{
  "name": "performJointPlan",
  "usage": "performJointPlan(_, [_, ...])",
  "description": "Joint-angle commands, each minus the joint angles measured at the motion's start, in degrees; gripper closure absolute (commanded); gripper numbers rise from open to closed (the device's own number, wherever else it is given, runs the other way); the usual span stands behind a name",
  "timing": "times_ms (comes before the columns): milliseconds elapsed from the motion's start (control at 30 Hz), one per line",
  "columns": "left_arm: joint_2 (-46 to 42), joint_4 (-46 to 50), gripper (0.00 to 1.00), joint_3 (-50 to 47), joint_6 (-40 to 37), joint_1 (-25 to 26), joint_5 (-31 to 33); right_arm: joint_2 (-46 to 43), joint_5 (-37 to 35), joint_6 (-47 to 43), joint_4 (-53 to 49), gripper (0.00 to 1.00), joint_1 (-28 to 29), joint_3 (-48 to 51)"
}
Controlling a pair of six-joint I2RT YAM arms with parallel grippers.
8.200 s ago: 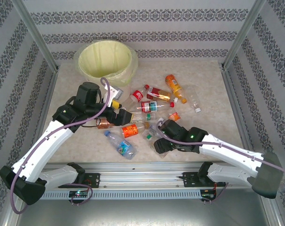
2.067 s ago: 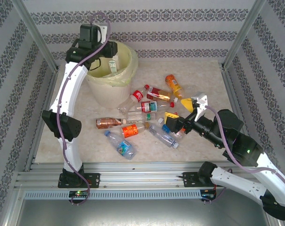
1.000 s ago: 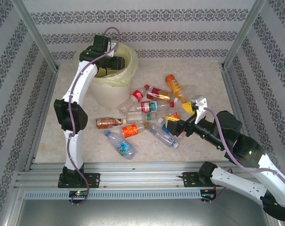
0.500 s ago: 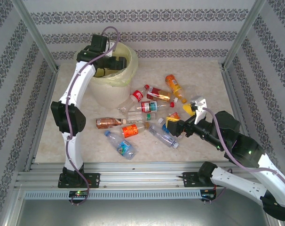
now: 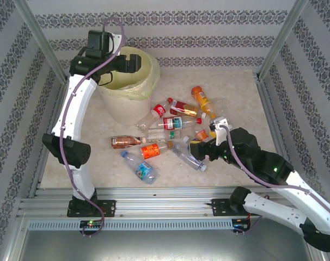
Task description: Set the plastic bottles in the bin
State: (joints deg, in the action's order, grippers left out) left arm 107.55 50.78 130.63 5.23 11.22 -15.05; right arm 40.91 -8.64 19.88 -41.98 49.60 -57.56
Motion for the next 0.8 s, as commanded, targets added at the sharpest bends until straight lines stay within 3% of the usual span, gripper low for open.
performJointPlan(0, [-4.6, 2.4, 0.0, -0.9, 1.4, -0.1, -5.9, 1.6, -2.1, 2.0, -4.7, 0.1, -0.5, 1.1])
performJointPlan(167, [-11.5, 4.1, 0.0, -8.7, 2.1, 2.4, -10.0, 4.6, 0.2, 2.7, -6.5, 0.14, -0.6, 2.3])
performJointPlan(333, [-19.6, 3.5, 0.0, -21.5, 3.2, 7.2, -9.8, 8.9, 2.4, 3.5, -8.6, 0.17, -0.6, 3.8])
performJointPlan(767, [-36.8, -12.3, 0.0, -54.7, 14.6, 17.0, -12.4, 16.9, 4.9, 6.3, -6.4, 0.26, -2.4, 9.9])
